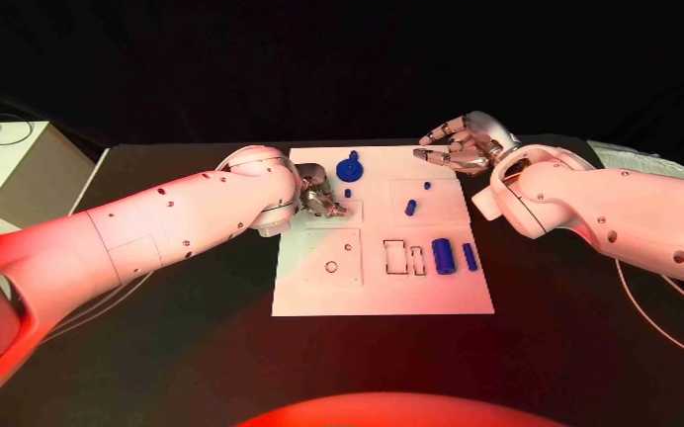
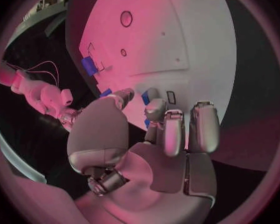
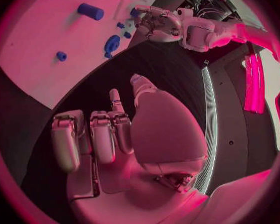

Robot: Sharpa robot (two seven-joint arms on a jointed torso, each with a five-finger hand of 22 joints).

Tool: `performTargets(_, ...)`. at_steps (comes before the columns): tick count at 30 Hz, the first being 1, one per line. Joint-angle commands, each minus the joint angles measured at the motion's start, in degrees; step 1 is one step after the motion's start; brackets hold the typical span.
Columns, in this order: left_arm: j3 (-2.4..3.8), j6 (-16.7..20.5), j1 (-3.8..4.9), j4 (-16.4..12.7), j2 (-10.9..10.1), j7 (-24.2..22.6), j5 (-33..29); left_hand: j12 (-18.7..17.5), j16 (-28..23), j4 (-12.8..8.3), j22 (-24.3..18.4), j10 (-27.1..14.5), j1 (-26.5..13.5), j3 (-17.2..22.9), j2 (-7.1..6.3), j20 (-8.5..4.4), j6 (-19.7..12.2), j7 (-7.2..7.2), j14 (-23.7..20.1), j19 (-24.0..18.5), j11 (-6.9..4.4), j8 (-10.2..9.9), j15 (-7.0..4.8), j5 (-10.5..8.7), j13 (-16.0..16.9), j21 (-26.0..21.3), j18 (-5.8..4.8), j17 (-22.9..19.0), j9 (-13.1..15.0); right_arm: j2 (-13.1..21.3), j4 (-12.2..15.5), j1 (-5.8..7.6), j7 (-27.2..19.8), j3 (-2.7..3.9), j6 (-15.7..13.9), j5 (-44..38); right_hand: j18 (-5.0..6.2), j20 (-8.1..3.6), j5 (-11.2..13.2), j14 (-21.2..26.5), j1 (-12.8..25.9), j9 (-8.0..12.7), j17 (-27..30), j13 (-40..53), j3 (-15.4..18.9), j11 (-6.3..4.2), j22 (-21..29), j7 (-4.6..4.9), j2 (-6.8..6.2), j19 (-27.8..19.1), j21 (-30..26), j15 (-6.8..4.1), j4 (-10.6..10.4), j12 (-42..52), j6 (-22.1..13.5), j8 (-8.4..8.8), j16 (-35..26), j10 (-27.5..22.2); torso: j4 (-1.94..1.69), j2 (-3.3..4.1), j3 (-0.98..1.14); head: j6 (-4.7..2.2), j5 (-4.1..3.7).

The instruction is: Assemble the parts on the task board

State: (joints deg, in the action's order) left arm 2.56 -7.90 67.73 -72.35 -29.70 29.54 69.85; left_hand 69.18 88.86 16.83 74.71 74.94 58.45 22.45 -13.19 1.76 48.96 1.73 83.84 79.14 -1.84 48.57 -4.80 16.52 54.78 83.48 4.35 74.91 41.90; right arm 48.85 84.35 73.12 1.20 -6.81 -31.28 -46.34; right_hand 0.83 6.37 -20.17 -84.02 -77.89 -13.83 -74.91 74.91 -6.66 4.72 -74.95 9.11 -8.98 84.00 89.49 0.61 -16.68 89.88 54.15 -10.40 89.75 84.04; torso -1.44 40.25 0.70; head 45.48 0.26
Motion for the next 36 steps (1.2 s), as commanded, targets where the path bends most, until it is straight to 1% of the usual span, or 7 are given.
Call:
performTargets(1, 0.26, 0.57, 0.01, -0.67, -0.20, -0.01, 0.61, 0.09, -0.13, -0.06, -0.02, -0.36, -0.06, -0.34, 0.31, -0.14, 0.19, 0.28, 5.50, 0.24, -0.03, 0.15, -0.13, -0.28, -0.04, -0.21, -0.78, 12.84, 0.07, 0.02, 0.04, -0.11, -0.80, 0.01, -0.08, -0.19, -0.64, -0.36, -0.27, -5.55, 0.69, -0.05, -13.22, 14.64, -0.32, -0.30, -14.54, 0.05, -0.04, 5.68, -0.22, -0.45, 0.05, -0.36, -0.40, -0.16, -0.29, 5.48, 0.01, 0.02, -0.01, -0.18, -0.01)
performTargets(7, 1.02, 0.15, 0.01, -1.40, -0.85, 0.01, 0.66, 0.08, -0.11, -0.05, -0.05, -0.38, -0.11, -0.41, 0.46, -0.14, 0.19, 0.28, 5.51, 0.22, -0.03, 0.16, -0.13, -0.33, -0.08, -0.22, -0.78, 12.88, 0.08, 0.14, 0.06, -0.24, -0.81, 0.01, -0.05, -0.17, -0.63, -0.36, -0.30, -5.55, 0.73, -0.04, -13.24, 14.64, -0.33, -0.29, -14.51, 0.06, -0.04, 5.66, -0.26, -0.44, 0.05, -0.36, -0.45, -0.14, -0.28, 5.48, -0.01, 0.01, 0.01, -0.31, -0.02)
performTargets(17, 3.15, -0.68, 0.04, -2.97, -2.33, 0.05, 0.15, 0.06, -0.09, -0.07, -0.17, -0.39, -0.12, -0.47, 0.51, -0.13, 0.19, 0.28, 5.52, 0.14, -0.03, 0.16, -0.13, -0.35, -0.11, -0.28, -0.75, 12.91, 0.08, 0.48, 0.15, -0.34, -0.75, 0.01, -0.03, -0.12, -0.61, -0.36, -0.33, -5.53, 0.87, -0.03, -13.14, 14.61, -0.31, -0.28, -14.45, 0.07, -0.07, 5.62, -0.35, -0.44, 0.03, -0.40, -0.54, -0.10, -0.31, 5.45, -0.09, -0.01, -0.01, -0.48, 0.01)
performTargets(24, 6.40, -0.85, 0.07, -4.04, -3.34, 0.03, -0.95, -0.05, -0.15, -0.05, -0.40, -0.49, -0.19, -0.56, 0.60, -0.13, 0.16, 0.28, 5.49, -0.02, -0.02, 0.14, -0.13, -0.40, -0.30, -0.38, -0.69, 12.82, 0.08, 0.53, 0.08, -0.39, -0.82, 0.01, -0.08, -0.09, -0.61, -0.36, -0.33, -5.53, 0.87, -0.03, -13.14, 14.61, -0.31, -0.28, -14.45, 0.07, -0.07, 5.62, -0.35, -0.44, 0.03, -0.40, -0.54, -0.10, -0.31, 5.45, 0.00, 0.03, 0.07, -0.89, 0.12)
performTargets(28, 8.60, -0.51, 0.23, -2.94, -3.69, -0.13, -2.42, -0.76, -0.40, -0.21, -1.19, -1.33, 0.67, -0.77, 1.22, -0.05, -0.65, 0.50, 5.35, -0.62, 0.16, -0.30, 0.01, 0.01, -1.37, -0.80, -0.52, 12.39, -0.01, 0.51, -0.03, -0.41, -0.88, 0.01, -0.21, -0.05, -0.62, -0.36, -0.32, -5.53, 1.02, -0.03, -13.15, 14.66, -0.29, -0.27, -14.49, 0.08, -0.10, 5.65, -0.28, -0.43, 0.02, -0.35, -0.59, -0.09, -0.31, 5.50, -0.05, 0.02, 0.15, -1.02, 0.21)
performTargets(31, 9.28, -0.34, 0.56, -1.19, -3.51, -0.26, -3.20, -0.81, -0.39, -0.25, -1.11, -1.65, 1.61, -0.80, 1.59, 0.05, -1.21, 0.71, 5.36, -0.60, 0.34, -0.67, 0.16, 0.47, -1.44, -0.79, -0.54, 12.41, -0.11, 0.44, -0.15, -0.41, -0.95, 0.02, -0.32, 0.00, -0.62, -0.36, -0.32, -5.53, 1.02, -0.03, -13.15, 14.66, -0.29, -0.27, -14.49, 0.08, -0.10, 5.65, -0.28, -0.43, 0.02, -0.35, -0.59, -0.09, -0.31, 5.50, -0.03, 0.14, 0.15, -1.20, 0.37)
performTargets(36, 9.76, 0.04, 1.23, 2.95, -2.45, -0.62, -3.76, -1.30, -0.48, -0.24, -1.40, -2.31, 2.21, -0.88, 1.67, 0.14, -1.61, 0.91, 5.30, -0.83, 0.52, -0.94, 0.31, 0.64, -2.21, -0.95, -0.47, 12.25, -0.18, 0.31, -0.30, -0.40, -1.25, 0.03, -0.74, 0.16, -0.62, -0.36, -0.32, -5.53, 1.02, -0.03, -13.15, 14.66, -0.29, -0.27, -14.49, 0.08, -0.10, 5.65, -0.28, -0.43, 0.02, -0.35, -0.59, -0.09, -0.31, 5.50, 0.14, 0.42, 0.15, -1.74, 0.57)
